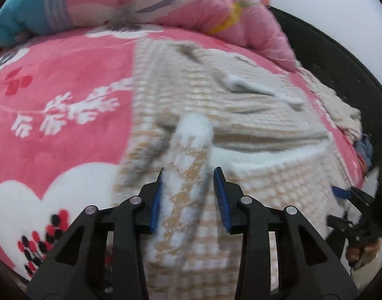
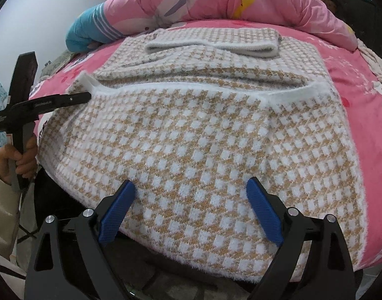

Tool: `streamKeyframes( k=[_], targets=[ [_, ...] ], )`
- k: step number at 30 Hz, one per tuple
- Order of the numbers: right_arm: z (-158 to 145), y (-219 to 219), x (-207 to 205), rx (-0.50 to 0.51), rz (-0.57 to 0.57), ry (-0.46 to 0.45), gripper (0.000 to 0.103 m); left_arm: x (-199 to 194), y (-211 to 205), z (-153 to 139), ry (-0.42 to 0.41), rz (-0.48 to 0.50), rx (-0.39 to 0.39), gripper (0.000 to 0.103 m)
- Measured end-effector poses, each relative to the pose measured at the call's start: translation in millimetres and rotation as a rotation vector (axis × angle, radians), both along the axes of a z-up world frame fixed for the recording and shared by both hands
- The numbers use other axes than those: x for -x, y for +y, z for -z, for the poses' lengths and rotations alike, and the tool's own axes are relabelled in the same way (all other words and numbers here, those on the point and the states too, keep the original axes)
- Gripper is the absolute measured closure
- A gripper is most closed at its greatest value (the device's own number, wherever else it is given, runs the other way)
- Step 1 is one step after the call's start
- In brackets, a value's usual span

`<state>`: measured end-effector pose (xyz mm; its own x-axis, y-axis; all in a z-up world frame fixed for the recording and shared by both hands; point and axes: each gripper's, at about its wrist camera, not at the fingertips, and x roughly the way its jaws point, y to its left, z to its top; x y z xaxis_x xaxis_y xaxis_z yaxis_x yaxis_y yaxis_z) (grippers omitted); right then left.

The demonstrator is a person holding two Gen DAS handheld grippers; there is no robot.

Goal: Fold large clothes
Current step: 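Hold the edge with the left gripper while the right gripper grasps the same edge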

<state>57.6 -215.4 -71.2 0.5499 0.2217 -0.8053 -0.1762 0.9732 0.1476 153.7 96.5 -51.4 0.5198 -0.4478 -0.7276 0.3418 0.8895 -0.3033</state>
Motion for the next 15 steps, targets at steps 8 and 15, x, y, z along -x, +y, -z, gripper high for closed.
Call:
streamKeyframes(
  k=[8,15],
  targets=[
    [-33.1,-38.0,20.6,-0.125,0.036,-0.081,0.01,18.4,-37.3,7.0,-0.06,-0.054,-0.254,0.063],
    [-51.7,-123.6,6.0,-0.193,0.189,-0.134,0.014,21.0,-35.9,8.2,-0.059,-0.081,-0.251,0.062]
  ],
)
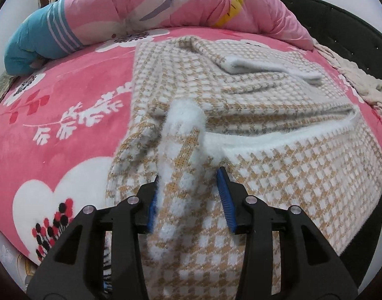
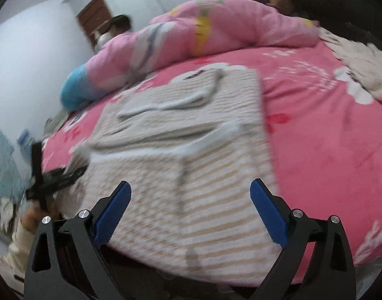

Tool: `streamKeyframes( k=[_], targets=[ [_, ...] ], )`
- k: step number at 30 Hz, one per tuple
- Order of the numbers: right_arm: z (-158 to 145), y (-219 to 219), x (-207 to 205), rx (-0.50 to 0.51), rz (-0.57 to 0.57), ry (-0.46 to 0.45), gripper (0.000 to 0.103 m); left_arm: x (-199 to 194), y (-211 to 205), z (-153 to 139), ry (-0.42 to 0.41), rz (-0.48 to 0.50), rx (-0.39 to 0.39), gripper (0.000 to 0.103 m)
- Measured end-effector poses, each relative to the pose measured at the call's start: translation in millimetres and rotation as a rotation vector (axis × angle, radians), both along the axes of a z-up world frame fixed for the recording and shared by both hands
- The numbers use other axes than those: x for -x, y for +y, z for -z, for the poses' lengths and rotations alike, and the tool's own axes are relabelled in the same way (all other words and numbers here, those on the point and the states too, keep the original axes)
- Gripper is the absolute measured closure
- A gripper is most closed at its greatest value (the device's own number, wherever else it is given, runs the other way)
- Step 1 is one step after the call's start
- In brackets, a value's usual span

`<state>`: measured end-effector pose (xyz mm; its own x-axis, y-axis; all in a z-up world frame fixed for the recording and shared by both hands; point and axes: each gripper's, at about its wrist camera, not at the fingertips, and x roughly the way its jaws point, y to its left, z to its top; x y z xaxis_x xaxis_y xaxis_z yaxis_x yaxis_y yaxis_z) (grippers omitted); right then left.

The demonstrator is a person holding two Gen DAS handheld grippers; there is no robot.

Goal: Fold large clothes
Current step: 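Hold the edge with the left gripper while the right gripper grasps the same edge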

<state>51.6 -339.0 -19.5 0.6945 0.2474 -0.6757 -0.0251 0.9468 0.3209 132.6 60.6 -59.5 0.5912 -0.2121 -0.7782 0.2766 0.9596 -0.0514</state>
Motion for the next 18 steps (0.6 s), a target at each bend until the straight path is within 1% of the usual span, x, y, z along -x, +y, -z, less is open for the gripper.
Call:
streamKeyframes(
  k=[2,3,6,7,8,10,13,14,18],
  targets=[
    [4.8,-10.3,-15.5,-0.016,-0.007,0.019,0.018,-0.3,0.1,-0.3,-0.001,-0.008,0.0,0.062],
    [7.9,-12.4,-24.7,-0.019,-0.018,0.03,0.023,-0.7,-0.3,-0.3,0.0,-0.013,0.0,0.062],
    [14.5,-14.0,-41.3,0.011,-0.03,0.048,0.028,-2.6,-1.6,-0.3,0.001,-0.025,0.0,0.061],
    [17.5,-15.9,-49.3,0.008,-0.033,0.058,0.029,-2.9,-1.4,-0.1,0.002,-0.027,0.002,0.061],
    [20.8,-16.6,-53.8,-0.004,-0.038,0.069,0.033,-3.6,-2.1,0.0,0.002,-0.029,0.003,0.061],
    [27.3,-16.5,-54.7,-0.023,-0.042,0.093,0.042,-4.3,-1.6,0.5,0.004,-0.031,0.006,0.061],
    [32.6,-18.1,-47.3,-0.053,-0.052,0.114,0.044,-3.9,-1.0,0.8,0.003,-0.03,0.006,0.061],
    [34.1,-17.2,-41.4,-0.058,-0.057,0.124,0.047,-3.5,-1.3,0.8,0.003,-0.032,0.007,0.061],
    [42.5,-11.7,-19.2,-0.036,-0.073,0.17,0.05,-4.1,-0.2,0.7,0.003,-0.027,0.009,0.061]
  ],
)
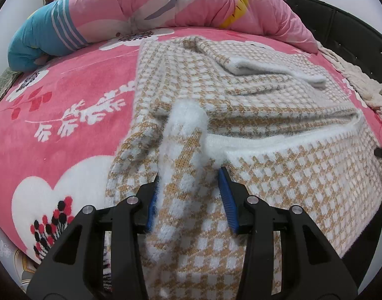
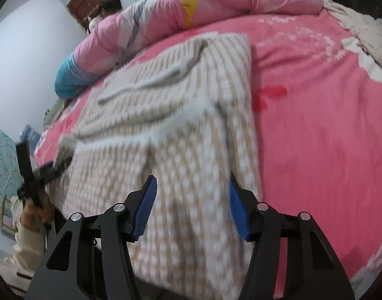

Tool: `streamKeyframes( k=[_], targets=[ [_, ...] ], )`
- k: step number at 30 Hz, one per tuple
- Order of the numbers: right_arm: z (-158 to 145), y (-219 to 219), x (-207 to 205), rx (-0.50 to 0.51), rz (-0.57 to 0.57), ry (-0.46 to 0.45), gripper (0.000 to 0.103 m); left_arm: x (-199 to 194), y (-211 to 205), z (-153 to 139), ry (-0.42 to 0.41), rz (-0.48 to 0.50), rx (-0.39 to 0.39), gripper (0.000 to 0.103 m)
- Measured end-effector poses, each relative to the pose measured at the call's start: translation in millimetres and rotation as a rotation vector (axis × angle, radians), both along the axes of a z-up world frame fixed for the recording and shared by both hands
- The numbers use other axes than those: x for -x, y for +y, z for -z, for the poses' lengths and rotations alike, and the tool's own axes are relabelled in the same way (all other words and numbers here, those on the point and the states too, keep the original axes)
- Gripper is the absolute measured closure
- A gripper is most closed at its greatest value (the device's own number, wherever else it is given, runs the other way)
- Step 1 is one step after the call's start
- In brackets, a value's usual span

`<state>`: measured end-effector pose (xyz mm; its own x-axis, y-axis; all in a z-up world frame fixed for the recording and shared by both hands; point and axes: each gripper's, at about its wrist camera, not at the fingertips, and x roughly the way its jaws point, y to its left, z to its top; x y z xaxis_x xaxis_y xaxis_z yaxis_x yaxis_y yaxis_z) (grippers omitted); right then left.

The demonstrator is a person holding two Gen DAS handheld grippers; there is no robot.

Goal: Fold large clothes
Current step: 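Hold the edge with the left gripper while the right gripper grasps the same edge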

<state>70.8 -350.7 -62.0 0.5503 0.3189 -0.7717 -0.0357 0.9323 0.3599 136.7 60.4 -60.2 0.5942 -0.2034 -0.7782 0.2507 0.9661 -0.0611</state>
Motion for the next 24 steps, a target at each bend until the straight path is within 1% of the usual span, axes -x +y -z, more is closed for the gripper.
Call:
streamKeyframes(
  k=[2,7,11,13,15,19,24],
  targets=[
    [-0.1,2.2,1.1,0.028,-0.008,0.005,0.051,-0.6,0.6,0.2,-0.001,0.005,0.001,0.061],
    [1.8,6.7,-25.1,0.082,0.013,0.013,0.059,-1.0,1.2,0.5,0.002,0.0,-0.001,0.06],
    [3.5,17.6,-30.6,0.149,0.024,0.015,0.065,-1.6,1.1,0.7,0.007,-0.012,0.002,0.06],
    [0.7,23.4,-22.7,0.171,0.016,0.007,0.076,-1.5,1.2,0.9,0.007,-0.013,0.0,0.06],
    [-1.2,27.3,-14.9,0.191,0.017,0.0,0.079,-1.8,1.4,0.6,0.007,-0.01,-0.001,0.06],
    [1.4,34.3,-12.4,0.246,0.025,-0.008,0.081,-1.9,1.3,0.9,0.007,-0.01,-0.002,0.06],
    [3.8,40.9,-15.4,0.284,0.048,-0.011,0.081,-2.7,1.7,1.4,0.011,-0.012,-0.005,0.06]
  ],
)
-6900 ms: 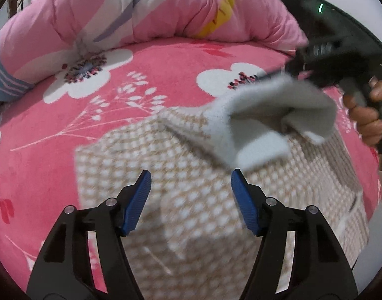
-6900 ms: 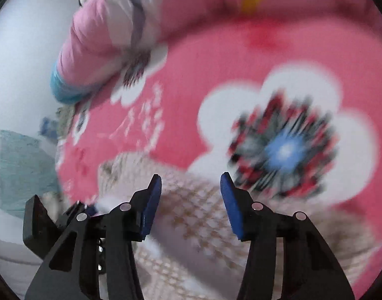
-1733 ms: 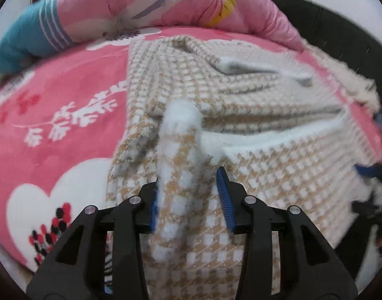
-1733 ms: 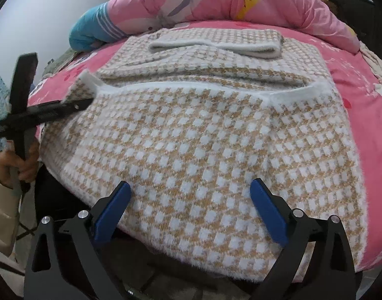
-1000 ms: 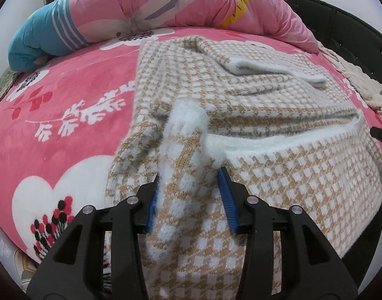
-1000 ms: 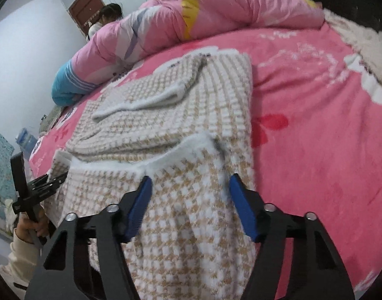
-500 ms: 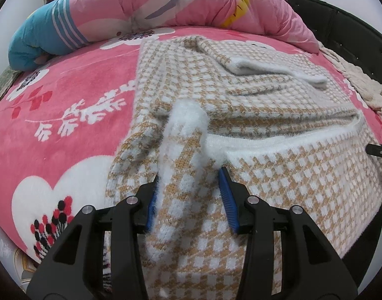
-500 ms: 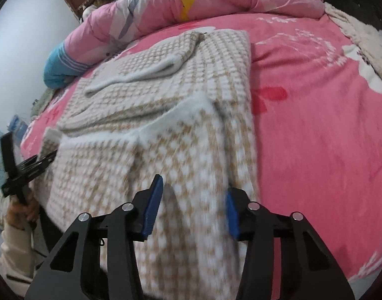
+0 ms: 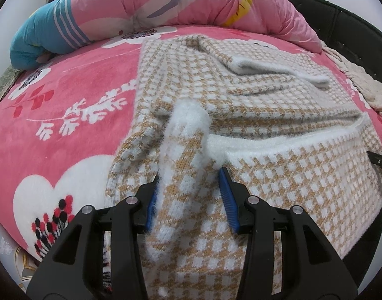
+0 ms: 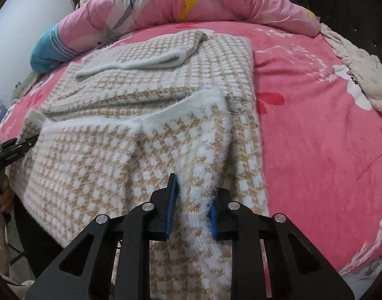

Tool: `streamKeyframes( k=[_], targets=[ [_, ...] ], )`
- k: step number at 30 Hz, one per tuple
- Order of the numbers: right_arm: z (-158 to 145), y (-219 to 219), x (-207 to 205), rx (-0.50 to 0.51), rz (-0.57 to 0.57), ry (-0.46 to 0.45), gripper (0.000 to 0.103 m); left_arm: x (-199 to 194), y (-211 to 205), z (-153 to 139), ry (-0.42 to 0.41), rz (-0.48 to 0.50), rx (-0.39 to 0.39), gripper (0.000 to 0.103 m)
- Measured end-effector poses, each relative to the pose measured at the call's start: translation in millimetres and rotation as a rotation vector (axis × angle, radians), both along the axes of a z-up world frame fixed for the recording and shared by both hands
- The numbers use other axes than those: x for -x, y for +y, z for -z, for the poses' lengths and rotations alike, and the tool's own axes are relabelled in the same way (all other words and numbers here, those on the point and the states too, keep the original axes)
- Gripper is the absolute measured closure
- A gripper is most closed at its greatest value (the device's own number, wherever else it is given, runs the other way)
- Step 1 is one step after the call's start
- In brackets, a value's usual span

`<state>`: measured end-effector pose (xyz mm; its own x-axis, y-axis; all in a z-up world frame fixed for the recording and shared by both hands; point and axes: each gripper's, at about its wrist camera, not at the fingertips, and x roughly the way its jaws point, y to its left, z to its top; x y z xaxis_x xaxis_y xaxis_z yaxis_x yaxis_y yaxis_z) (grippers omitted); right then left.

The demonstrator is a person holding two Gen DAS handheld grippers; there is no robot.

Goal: Fold large clothes

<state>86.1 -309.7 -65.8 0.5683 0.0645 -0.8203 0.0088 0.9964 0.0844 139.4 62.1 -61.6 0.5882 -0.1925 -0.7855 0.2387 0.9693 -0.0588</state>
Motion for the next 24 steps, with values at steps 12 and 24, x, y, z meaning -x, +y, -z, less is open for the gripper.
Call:
streamKeyframes(
  k=[12,24],
  targets=[
    [-0.6,5.4,2.2,0.045,0.006,-0.004,0.081,-0.8,-0.4,-0.4,0.0,0.002,-0.008,0.06],
    [-0.5,7.2,2.4,0.047,0.01,-0.002,0.081,-1.1,-0.7,-0.6,0.0,0.003,-0.011,0.06]
  ],
)
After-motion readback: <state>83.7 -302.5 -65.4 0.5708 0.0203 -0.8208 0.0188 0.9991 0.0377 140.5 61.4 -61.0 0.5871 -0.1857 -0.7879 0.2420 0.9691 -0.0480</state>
